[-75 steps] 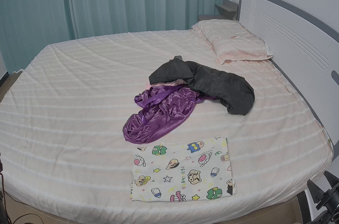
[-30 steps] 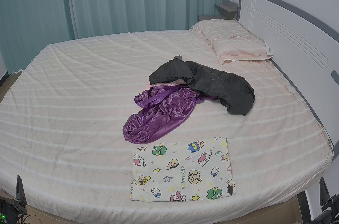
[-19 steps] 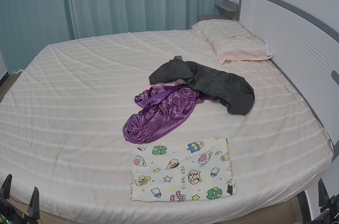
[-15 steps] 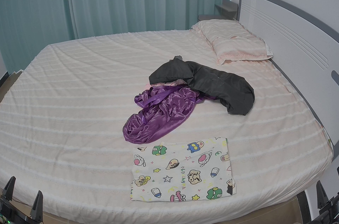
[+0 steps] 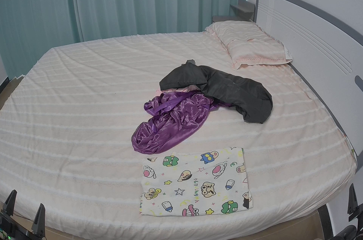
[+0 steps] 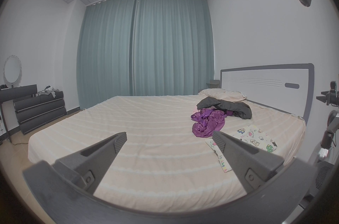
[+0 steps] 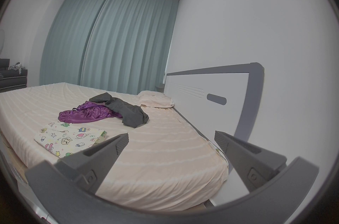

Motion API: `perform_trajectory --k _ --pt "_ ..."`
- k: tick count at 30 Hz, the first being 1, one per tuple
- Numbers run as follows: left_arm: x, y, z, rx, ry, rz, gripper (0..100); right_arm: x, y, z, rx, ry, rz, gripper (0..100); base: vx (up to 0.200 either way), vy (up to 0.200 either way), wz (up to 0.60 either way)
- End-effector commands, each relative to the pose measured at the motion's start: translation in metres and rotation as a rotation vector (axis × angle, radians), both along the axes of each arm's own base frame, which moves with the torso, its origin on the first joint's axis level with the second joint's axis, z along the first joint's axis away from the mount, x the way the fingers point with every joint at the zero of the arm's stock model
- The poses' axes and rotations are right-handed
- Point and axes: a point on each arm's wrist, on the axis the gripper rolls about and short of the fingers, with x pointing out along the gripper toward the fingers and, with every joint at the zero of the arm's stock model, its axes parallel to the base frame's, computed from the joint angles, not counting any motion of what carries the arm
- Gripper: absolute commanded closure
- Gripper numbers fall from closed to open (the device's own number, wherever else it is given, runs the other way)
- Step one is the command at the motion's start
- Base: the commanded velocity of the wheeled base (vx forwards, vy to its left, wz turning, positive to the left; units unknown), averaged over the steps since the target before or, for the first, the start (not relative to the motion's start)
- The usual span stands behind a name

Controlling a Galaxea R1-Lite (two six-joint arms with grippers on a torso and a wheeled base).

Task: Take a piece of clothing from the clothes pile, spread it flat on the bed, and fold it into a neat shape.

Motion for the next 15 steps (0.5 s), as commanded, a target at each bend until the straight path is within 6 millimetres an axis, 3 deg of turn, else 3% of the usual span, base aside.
perform_trajectory --k 1,15 --pt "0.0003 0.0001 -0.0051 -0.002 0.003 0.006 0 0.0011 0.0016 -0.0044 0.018 -0.002 0.078 0 0.000 0.000 0.00" --pt "0.0003 0.0002 -0.0051 -0.010 0.003 0.011 0 0.0025 0.0068 -0.0113 0.120 0.073 0.323 0 0.000 0.000 0.00"
